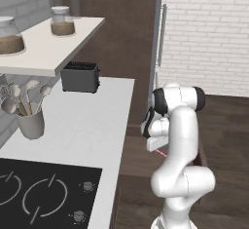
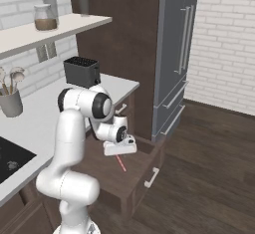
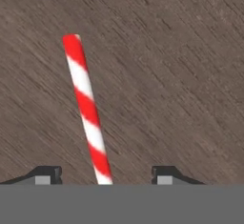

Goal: Take a straw from the drawer in front and place it inside the glass cup on the dining counter.

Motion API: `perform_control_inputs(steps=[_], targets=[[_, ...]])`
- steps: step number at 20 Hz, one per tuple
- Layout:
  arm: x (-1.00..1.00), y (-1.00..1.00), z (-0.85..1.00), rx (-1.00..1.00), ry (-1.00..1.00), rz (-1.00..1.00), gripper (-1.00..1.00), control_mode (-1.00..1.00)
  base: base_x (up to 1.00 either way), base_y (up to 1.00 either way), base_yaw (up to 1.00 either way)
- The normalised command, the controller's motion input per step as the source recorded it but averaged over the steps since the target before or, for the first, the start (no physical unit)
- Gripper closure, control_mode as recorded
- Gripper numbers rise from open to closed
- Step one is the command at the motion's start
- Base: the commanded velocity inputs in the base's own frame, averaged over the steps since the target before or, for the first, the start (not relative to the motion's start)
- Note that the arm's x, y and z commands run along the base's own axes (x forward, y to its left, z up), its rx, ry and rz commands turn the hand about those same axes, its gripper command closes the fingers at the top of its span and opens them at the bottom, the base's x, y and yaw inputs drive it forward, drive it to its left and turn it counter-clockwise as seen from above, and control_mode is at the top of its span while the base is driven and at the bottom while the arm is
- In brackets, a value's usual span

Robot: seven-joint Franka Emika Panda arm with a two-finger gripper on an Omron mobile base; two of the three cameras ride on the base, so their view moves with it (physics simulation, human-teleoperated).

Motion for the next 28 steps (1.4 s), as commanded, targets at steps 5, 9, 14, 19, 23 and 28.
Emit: perform_control_inputs(steps=[5, 9, 14, 19, 23, 28], targets=[[0.01, 0.0, -0.46, 0.0, 0.0, 0.08, 1.0, -1.0, 0.0, 0.0, 0.0], [-0.11, -0.08, -0.51, 0.0, 0.0, 0.05, 1.0, -1.0, 0.0, 0.0, 0.0], [-0.2, -0.2, -0.44, 0.0, 0.0, 0.02, 1.0, -1.0, 0.0, 0.0, 0.0], [-0.39, -0.17, -0.17, 0.0, -0.01, 0.0, 1.0, -1.0, 0.0, 0.0, 0.0], [-0.6, 0.0, 0.32, 0.0, -0.12, 0.0, 1.0, -1.0, 0.0, 0.0, 0.0], [-0.75, 0.0, 0.98, 0.0, -0.25, -0.03, 1.0, -1.0, 0.0, 0.0, 0.0]])
